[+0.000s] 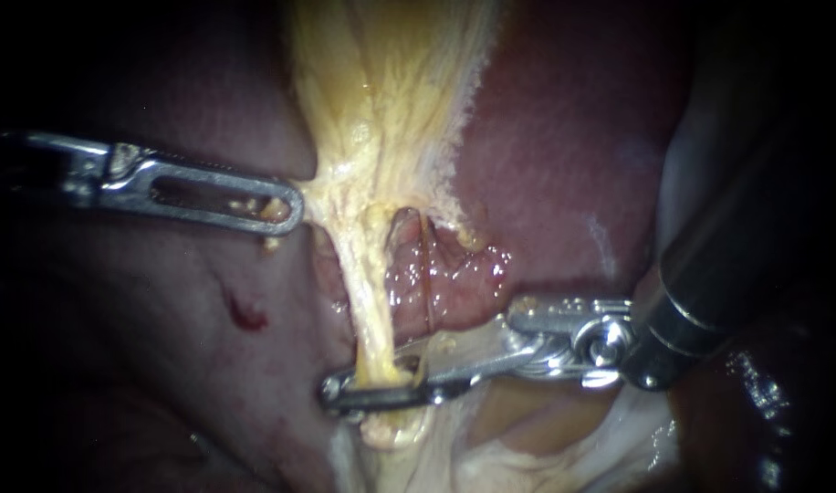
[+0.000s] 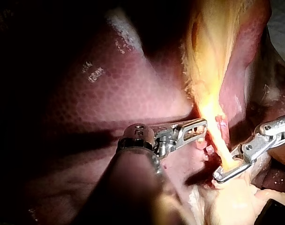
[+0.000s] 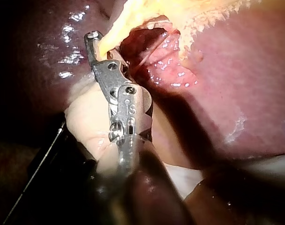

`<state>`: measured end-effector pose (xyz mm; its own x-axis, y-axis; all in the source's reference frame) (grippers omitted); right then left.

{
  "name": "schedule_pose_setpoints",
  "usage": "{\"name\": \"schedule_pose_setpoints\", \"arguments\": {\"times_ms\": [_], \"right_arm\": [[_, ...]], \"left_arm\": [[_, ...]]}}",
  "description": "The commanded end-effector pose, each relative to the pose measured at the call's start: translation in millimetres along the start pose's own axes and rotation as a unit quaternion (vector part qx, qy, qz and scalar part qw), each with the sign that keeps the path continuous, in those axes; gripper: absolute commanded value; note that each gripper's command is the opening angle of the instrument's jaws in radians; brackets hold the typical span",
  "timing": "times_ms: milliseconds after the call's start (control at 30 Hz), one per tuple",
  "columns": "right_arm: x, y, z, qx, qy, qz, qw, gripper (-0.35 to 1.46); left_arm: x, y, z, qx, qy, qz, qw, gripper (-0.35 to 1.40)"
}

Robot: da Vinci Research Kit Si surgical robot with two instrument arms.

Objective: Going back second clip left tube

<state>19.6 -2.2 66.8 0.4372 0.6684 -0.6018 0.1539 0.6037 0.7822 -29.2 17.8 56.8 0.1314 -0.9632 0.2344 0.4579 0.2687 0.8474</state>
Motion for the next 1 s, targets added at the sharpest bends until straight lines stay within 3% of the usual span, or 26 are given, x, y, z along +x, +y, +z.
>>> {"name": "schedule_pose_setpoints", "arguments": {"times_ms": [33, 300, 533, 1000], "right_arm": [[0.0, 0.0, 0.1, 0.0, 0.0, 0.0, 1.0, -0.35], [0.2, -0.1, 0.3, 0.002, 0.0, 0.0, 1.0, -0.35], [0.2, 0.1, 0.4, 0.025, 0.01, -0.004, 0.9996, -0.35], [-1.1, 0.3, 1.5, 0.042, 0.022, -0.002, 0.9989, -0.3]], "left_arm": [[0.0, 0.0, 0.0, 0.001, 0.0, 0.0, 1.0, -0.35], [-0.4, -0.1, -0.5, 0.003, -0.002, -0.001, 1.0, -0.35], [-0.4, -0.3, -0.6, 0.001, -0.003, -0.002, 1.0, -0.35], [-0.4, -0.3, -0.7, 0.001, -0.003, -0.002, 1.0, -0.35]]}}
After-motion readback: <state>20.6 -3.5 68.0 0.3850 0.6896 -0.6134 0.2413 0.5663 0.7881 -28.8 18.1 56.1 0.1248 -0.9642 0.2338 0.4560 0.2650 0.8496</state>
